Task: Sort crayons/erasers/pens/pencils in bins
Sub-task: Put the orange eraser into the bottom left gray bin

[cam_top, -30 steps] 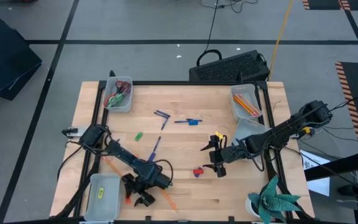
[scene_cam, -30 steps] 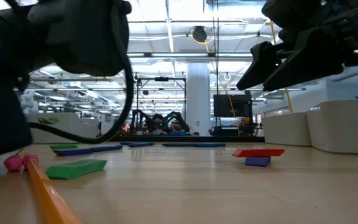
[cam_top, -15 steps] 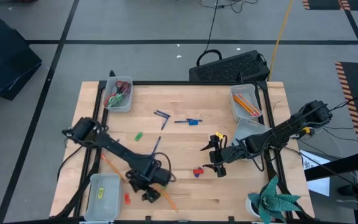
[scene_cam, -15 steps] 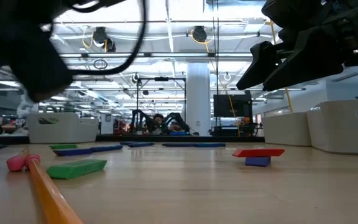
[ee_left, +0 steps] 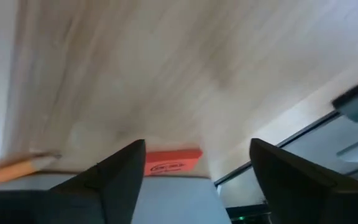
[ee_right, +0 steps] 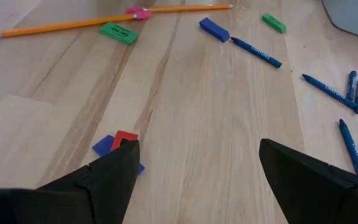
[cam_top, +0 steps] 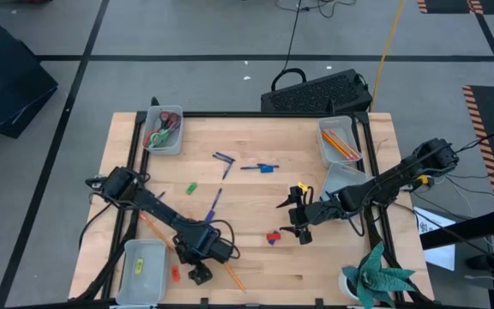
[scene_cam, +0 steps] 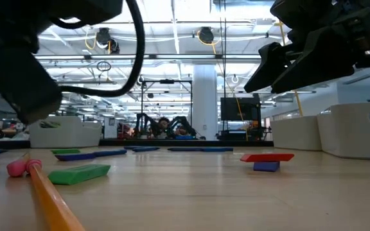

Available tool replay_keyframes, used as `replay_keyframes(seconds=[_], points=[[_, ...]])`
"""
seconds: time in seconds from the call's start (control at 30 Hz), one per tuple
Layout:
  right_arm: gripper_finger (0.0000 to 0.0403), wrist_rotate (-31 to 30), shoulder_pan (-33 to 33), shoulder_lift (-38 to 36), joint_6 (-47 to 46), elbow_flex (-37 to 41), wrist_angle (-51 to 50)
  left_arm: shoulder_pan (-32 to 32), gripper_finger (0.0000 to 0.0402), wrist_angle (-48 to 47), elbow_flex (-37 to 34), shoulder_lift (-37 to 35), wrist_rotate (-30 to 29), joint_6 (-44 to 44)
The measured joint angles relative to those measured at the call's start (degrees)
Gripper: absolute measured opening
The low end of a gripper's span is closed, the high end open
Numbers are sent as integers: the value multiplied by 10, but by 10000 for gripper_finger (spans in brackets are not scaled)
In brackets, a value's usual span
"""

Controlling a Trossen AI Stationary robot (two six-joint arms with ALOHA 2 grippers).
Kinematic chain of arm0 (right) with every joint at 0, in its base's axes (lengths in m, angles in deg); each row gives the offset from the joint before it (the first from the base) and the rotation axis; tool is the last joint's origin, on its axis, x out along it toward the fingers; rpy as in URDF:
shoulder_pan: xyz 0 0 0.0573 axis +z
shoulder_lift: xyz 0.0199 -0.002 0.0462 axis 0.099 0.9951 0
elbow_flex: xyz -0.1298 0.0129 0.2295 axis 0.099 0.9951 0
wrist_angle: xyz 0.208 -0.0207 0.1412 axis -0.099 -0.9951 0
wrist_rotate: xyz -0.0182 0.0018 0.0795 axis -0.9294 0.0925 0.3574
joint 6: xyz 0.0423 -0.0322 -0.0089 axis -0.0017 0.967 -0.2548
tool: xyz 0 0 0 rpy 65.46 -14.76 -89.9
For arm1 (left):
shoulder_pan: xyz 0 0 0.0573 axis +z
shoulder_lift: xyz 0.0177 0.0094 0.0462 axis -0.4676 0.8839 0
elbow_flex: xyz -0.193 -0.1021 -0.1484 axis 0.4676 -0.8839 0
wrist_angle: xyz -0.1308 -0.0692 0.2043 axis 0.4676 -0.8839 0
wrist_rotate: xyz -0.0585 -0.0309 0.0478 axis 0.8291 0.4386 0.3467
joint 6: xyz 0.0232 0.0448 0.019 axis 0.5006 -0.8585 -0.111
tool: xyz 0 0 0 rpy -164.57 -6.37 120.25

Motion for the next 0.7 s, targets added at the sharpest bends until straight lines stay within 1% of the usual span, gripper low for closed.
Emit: replay_keyframes(seconds=[0.13, 0.2, 0.27, 0.4, 0.5, 0.7], points=[[325, 0, 0, 0, 0, 0, 0, -10, 344, -3, 0, 0, 1, -29], [325, 0, 0, 0, -2, 0, 0, -17, 358, -12, 0, 0, -7, -21], [325, -1, 0, 0, -4, 0, 0, -30, 363, -15, 0, 0, -17, -12], [325, -1, -2, 0, -3, 0, 2, -64, 355, -18, 0, -1, -58, -11], [325, -2, -6, 0, -3, 0, 2, -76, 344, -20, 1, -1, -68, 1], [325, -2, -11, 0, -3, 0, 3, -104, 326, -35, 3, -2, -112, 9]])
